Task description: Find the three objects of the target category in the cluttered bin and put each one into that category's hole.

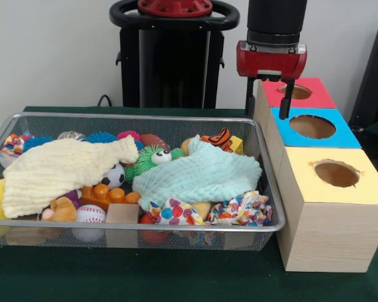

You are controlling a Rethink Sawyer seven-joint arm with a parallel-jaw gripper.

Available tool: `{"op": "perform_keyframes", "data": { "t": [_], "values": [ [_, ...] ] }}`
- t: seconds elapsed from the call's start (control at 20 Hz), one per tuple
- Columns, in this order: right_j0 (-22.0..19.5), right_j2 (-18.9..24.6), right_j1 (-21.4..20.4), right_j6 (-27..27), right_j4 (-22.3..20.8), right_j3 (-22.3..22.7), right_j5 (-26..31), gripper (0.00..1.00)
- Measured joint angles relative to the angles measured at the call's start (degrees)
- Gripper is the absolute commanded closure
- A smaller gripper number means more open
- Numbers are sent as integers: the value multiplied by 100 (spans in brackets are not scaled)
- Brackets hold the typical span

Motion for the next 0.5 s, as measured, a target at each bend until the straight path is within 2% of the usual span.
{"op": "perform_keyframes", "data": {
  "t": [0.25, 0.5],
  "values": [
    [-16, -60, -2, 0, 0, 14, -25, 0],
    [77, -405, 172, 1, -1, 39, -236, 0]
  ]
}}
